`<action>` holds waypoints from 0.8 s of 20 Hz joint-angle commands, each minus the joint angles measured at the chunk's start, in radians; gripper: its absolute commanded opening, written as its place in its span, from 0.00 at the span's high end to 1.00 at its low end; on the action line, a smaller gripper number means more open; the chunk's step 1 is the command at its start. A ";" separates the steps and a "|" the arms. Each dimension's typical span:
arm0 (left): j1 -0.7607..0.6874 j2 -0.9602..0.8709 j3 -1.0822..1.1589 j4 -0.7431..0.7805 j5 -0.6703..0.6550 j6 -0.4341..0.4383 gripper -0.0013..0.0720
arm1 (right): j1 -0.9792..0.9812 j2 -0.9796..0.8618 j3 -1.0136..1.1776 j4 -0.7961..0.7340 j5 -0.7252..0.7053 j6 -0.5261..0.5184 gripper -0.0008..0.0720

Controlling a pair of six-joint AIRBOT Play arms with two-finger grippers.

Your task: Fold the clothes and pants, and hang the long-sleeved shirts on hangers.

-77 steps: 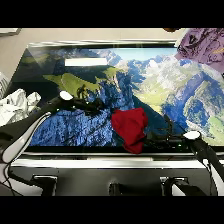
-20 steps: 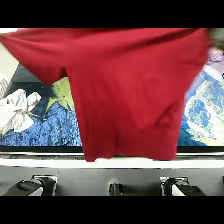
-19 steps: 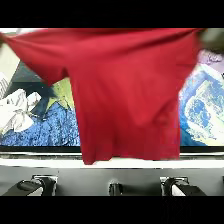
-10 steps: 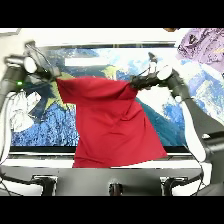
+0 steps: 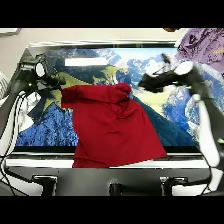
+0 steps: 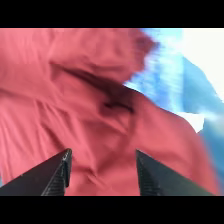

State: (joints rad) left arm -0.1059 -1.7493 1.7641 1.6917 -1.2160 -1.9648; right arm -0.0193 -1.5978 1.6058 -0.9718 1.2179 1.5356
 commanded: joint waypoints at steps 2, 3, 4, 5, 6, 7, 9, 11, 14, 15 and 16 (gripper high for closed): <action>0.000 0.045 0.001 -0.002 -0.095 0.058 0.96 | -0.256 0.220 -0.192 -0.109 0.211 -0.146 0.36; 0.000 0.053 0.001 -0.002 -0.105 0.058 0.96 | -0.312 0.274 -0.309 -0.099 0.193 -0.162 0.36; 0.000 0.060 0.001 -0.002 -0.106 0.058 0.96 | -0.360 0.325 -0.444 -0.100 0.193 -0.182 0.36; 0.000 0.065 0.001 -0.002 -0.106 0.058 0.97 | -0.397 0.365 -0.563 -0.099 0.194 -0.190 0.36; -0.001 0.068 0.001 -0.005 -0.108 0.058 0.96 | -0.425 0.404 -0.679 -0.100 0.184 -0.191 0.36; -0.002 0.069 0.001 -0.017 -0.113 0.058 0.96 | -0.435 0.431 -0.769 -0.101 0.170 -0.206 0.36; -0.002 0.068 0.001 -0.039 -0.119 0.058 0.96 | -0.430 0.463 -0.906 -0.130 0.140 -0.216 0.36; -0.002 0.068 0.001 -0.051 -0.120 0.058 0.96 | -0.432 0.465 -0.985 -0.146 0.114 -0.217 0.31; -0.002 0.068 0.001 -0.052 -0.121 0.058 0.96 | -0.432 0.465 -1.042 -0.146 0.063 -0.232 0.31; -0.002 0.068 0.001 -0.052 -0.123 0.058 0.96 | -0.432 0.465 -1.048 -0.143 0.049 -0.237 0.31; -0.002 0.068 0.001 -0.052 -0.124 0.058 0.96 | -0.432 0.464 -1.055 -0.142 0.039 -0.241 0.31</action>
State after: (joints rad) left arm -0.1070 -1.6821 1.7641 1.6470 -1.3342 -1.9076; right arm -0.4469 -1.1400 0.6067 -1.1088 1.3003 1.3098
